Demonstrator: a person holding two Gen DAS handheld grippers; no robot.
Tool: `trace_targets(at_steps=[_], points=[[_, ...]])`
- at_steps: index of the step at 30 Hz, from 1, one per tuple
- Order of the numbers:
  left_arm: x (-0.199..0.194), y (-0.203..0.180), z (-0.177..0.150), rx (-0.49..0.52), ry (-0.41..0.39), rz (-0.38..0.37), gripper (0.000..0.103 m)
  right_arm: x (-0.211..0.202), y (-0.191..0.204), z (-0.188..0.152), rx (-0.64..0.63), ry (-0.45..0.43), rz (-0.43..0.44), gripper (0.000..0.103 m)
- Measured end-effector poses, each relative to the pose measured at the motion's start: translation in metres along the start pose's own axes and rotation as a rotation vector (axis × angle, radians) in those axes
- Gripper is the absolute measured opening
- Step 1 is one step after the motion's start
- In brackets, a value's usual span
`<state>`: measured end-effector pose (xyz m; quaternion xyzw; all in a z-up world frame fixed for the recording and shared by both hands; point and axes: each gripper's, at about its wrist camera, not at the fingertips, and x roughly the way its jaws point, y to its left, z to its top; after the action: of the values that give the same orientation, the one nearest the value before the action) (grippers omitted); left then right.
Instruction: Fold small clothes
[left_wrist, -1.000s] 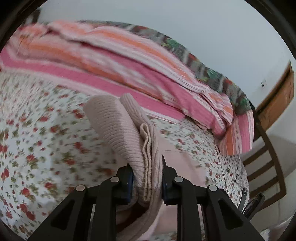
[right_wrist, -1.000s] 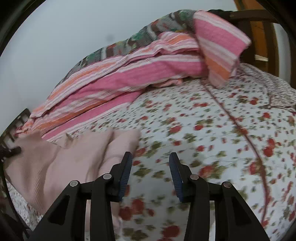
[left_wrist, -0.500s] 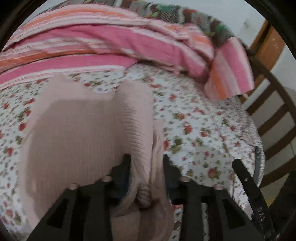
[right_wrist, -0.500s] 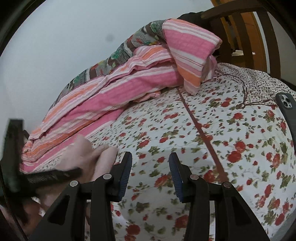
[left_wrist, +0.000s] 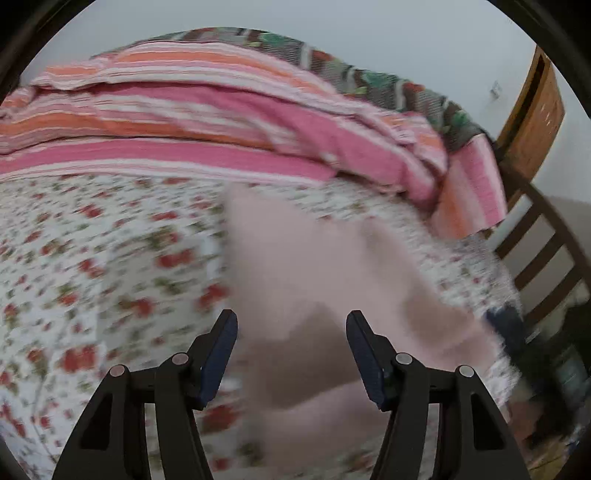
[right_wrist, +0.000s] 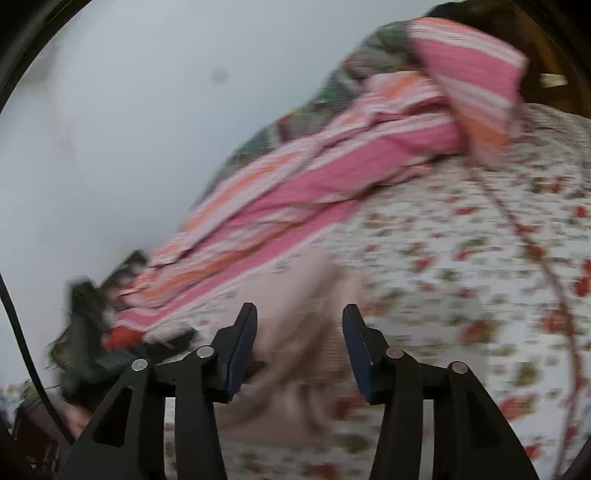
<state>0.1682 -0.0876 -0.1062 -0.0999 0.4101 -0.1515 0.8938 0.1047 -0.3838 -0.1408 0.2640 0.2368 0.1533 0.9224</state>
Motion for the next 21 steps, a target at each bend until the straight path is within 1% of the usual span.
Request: trace_targets(at_steps=[2, 3, 4, 6, 7, 8, 9, 10, 11, 13, 14, 15, 16, 18, 21], points=[[-0.001, 0.013, -0.012, -0.013, 0.004, 0.004, 0.059, 0.010, 0.019, 0.001, -0.020, 0.008, 0.046, 0.049], [-0.001, 0.018, -0.016, -0.027, 0.006, -0.012, 0.059, 0.014, 0.025, 0.001, -0.028, 0.016, 0.040, 0.049], [0.000, 0.023, -0.019, -0.041, 0.013, -0.036, 0.059, 0.022, 0.031, 0.001, -0.044, 0.038, 0.016, 0.049], [0.004, 0.025, -0.025, -0.037, 0.039, -0.069, 0.061, 0.047, 0.041, -0.005, -0.081, 0.104, -0.071, 0.049], [0.007, 0.024, -0.028, -0.019, 0.063, -0.082, 0.061, 0.055, 0.041, -0.008, -0.084, 0.127, -0.097, 0.044], [0.010, 0.022, -0.032, -0.001, 0.080, -0.096, 0.061, 0.065, 0.040, -0.013, -0.081, 0.154, -0.139, 0.029], [0.012, 0.020, -0.036, 0.014, 0.088, -0.108, 0.061, 0.070, 0.038, -0.018, -0.084, 0.167, -0.179, 0.017], [0.012, 0.018, -0.039, 0.021, 0.088, -0.111, 0.061, 0.072, 0.038, -0.021, -0.109, 0.170, -0.208, 0.014], [0.010, 0.018, -0.042, 0.029, 0.083, -0.115, 0.061, 0.068, 0.038, -0.022, -0.133, 0.163, -0.219, 0.013], [0.003, 0.017, -0.048, 0.062, 0.070, -0.144, 0.061, 0.051, 0.034, -0.025, -0.152, 0.134, -0.202, 0.013], [0.001, 0.017, -0.050, 0.077, 0.066, -0.154, 0.061, 0.048, 0.031, -0.027, -0.156, 0.139, -0.211, 0.013], [-0.003, 0.017, -0.054, 0.094, 0.064, -0.164, 0.061, 0.048, 0.028, -0.031, -0.164, 0.150, -0.234, 0.013], [-0.003, 0.014, -0.057, 0.112, 0.071, -0.169, 0.061, 0.052, 0.023, -0.039, -0.183, 0.182, -0.278, 0.013], [-0.002, 0.008, -0.063, 0.150, 0.091, -0.170, 0.062, 0.053, 0.019, -0.044, -0.195, 0.189, -0.298, 0.014], [-0.001, 0.000, -0.076, 0.222, 0.096, -0.144, 0.064, 0.036, 0.021, -0.035, -0.150, 0.165, -0.277, 0.019]])
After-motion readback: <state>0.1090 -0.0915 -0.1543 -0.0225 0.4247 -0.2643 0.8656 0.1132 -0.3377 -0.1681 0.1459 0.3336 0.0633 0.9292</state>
